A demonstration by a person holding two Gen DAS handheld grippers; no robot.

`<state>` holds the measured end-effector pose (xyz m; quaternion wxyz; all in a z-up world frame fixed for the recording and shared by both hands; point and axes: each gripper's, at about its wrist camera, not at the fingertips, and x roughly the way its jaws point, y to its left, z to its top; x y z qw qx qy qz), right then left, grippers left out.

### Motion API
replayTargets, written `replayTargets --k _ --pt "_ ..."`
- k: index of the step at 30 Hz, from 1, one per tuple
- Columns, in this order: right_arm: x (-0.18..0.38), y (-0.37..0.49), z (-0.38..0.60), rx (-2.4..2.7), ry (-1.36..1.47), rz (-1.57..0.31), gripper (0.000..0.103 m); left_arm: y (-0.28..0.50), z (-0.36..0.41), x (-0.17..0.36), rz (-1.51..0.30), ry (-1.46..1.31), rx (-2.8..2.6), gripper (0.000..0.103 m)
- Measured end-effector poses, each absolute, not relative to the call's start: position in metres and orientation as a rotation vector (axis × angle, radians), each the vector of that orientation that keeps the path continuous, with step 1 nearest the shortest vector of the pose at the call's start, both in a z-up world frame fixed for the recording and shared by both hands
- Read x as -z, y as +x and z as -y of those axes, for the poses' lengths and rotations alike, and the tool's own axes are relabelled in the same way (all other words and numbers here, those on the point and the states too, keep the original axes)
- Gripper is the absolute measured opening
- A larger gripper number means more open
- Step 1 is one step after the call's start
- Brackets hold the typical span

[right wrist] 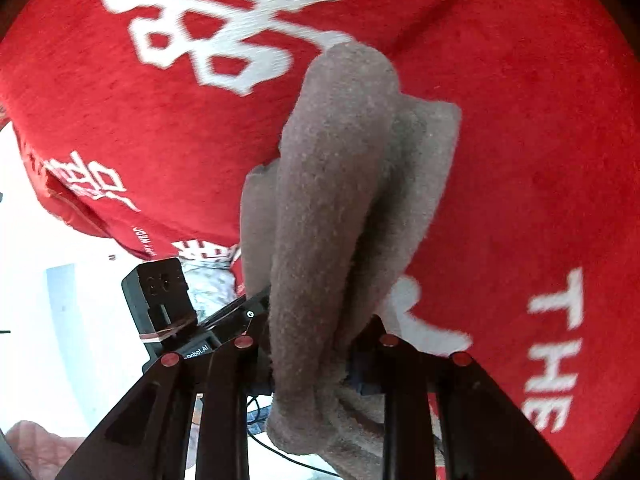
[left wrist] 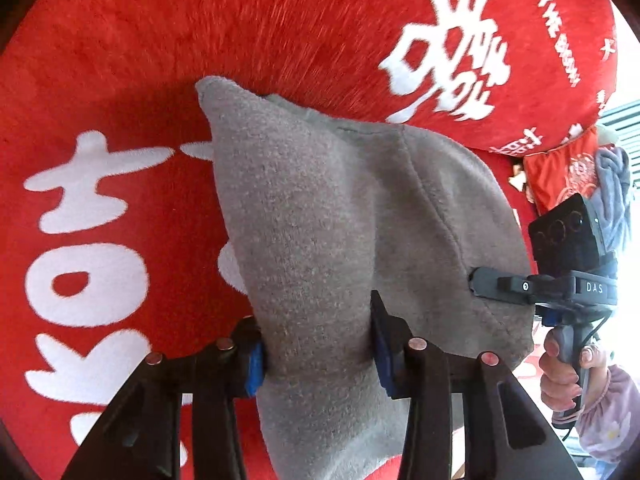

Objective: Fold small clothes

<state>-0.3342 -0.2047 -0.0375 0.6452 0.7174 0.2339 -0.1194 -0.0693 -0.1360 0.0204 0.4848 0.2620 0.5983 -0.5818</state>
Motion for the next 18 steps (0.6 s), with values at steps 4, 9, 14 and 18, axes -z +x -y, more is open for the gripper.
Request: replayTargets --k 4,9,14,18 --pt "0.017 -0.33 0.188 0.252 1.627 -0.509 0.028 -0.059 0.117 -0.042 -1.428 0.631 1.435 0.044" --pt "0.005 -0.313 0.164 0.231 1.624 -0.511 0.028 -0.045 0.087 -0.055 -1.419 0.648 1.419 0.044" --pt "0.007 -0.292 0.135 0.2 1.644 -0.523 0.028 -0.023 0.048 -0.052 -1.425 0.666 1.386 0.044" --pt "0.014 -0.269 0.114 0.18 1.649 -0.544 0.028 -0.01 0.023 -0.039 -1.446 0.67 1.348 0.044"
